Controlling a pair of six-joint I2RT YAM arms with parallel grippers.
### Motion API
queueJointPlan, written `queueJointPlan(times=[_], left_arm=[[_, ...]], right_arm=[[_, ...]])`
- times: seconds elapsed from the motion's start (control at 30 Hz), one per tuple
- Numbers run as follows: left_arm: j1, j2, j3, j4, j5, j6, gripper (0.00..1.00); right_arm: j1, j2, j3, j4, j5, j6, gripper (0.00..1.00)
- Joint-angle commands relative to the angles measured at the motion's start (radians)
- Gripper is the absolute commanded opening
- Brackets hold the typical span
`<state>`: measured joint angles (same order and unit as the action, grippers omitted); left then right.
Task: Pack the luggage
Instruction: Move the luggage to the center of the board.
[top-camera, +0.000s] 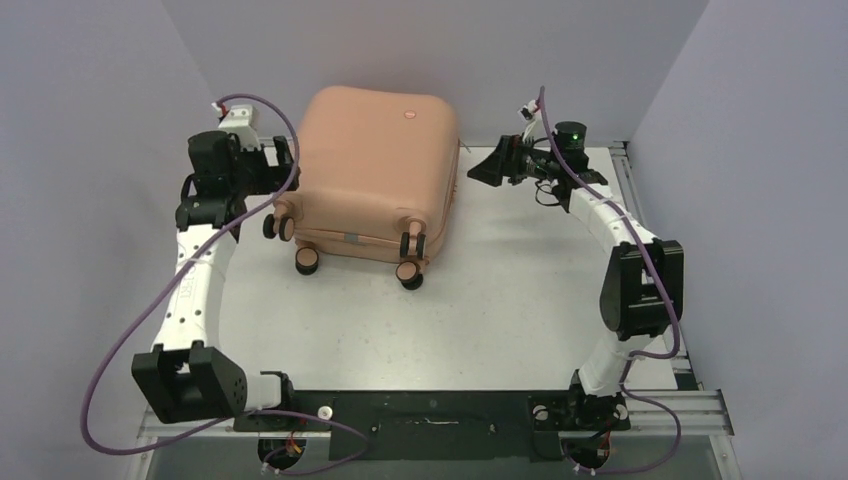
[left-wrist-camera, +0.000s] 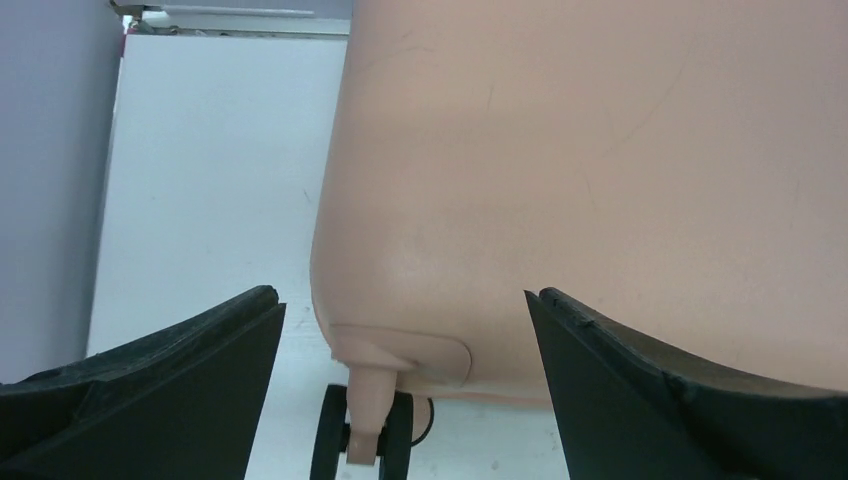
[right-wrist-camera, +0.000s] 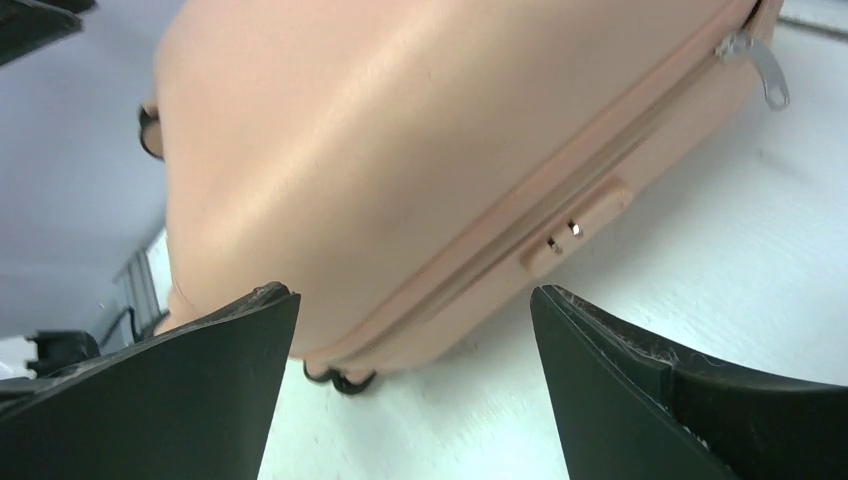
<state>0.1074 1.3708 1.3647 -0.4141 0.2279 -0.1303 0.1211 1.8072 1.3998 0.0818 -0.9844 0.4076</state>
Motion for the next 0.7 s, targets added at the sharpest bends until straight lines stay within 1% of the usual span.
queueJointPlan(times=[0.0, 0.03, 0.07, 0.1, 0.13, 0.17, 0.3, 0.33, 0.4, 0.5, 0.53, 0.67], left_arm=[[-0.085, -0.083, -0.114, -0.082, -0.19, 0.198, 1.0], [-0.097, -0.102, -0.156, -0.067, -0.213, 0.22, 1.0], [-0.145, -0.112, -0.181, -0.05, -0.255, 0.233, 1.0], [-0.167, -0.117, -0.205, -0.029, -0.296, 0.249, 1.0], [-0.186, -0.121, -0.226, -0.007, -0.331, 0.263, 0.96], [-0.197, -0.121, -0.239, 0.021, -0.362, 0.273, 0.94], [-0.204, -0.108, -0.248, 0.039, -0.433, 0.28, 0.89], [-0.204, -0.106, -0.249, 0.036, -0.446, 0.275, 0.86], [-0.203, -0.11, -0.26, 0.045, -0.478, 0.27, 0.83], [-0.203, -0.109, -0.276, 0.058, -0.49, 0.264, 0.73], [-0.202, -0.103, -0.278, 0.059, -0.484, 0.26, 0.69], [-0.2, -0.073, -0.279, 0.063, -0.461, 0.245, 0.61]], right_arm=[[-0.01, -0.044, -0.004, -0.347, 0.053, -0.304, 0.9], [-0.011, -0.063, -0.001, -0.382, 0.057, -0.337, 0.9], [-0.011, -0.08, -0.001, -0.409, 0.06, -0.364, 0.9], [-0.012, -0.103, -0.005, -0.425, 0.067, -0.385, 0.9], [-0.012, -0.126, -0.014, -0.431, 0.071, -0.398, 0.9], [-0.014, -0.152, -0.026, -0.434, 0.077, -0.412, 0.9], [-0.015, -0.253, -0.079, -0.435, 0.116, -0.445, 0.9], [-0.015, -0.274, -0.099, -0.429, 0.125, -0.444, 0.9], [-0.017, -0.318, -0.157, -0.385, 0.135, -0.432, 0.9], [-0.025, -0.357, -0.199, -0.348, 0.137, -0.421, 0.9], [-0.03, -0.364, -0.201, -0.348, 0.135, -0.424, 0.9], [-0.041, -0.372, -0.208, -0.346, 0.128, -0.424, 0.9]])
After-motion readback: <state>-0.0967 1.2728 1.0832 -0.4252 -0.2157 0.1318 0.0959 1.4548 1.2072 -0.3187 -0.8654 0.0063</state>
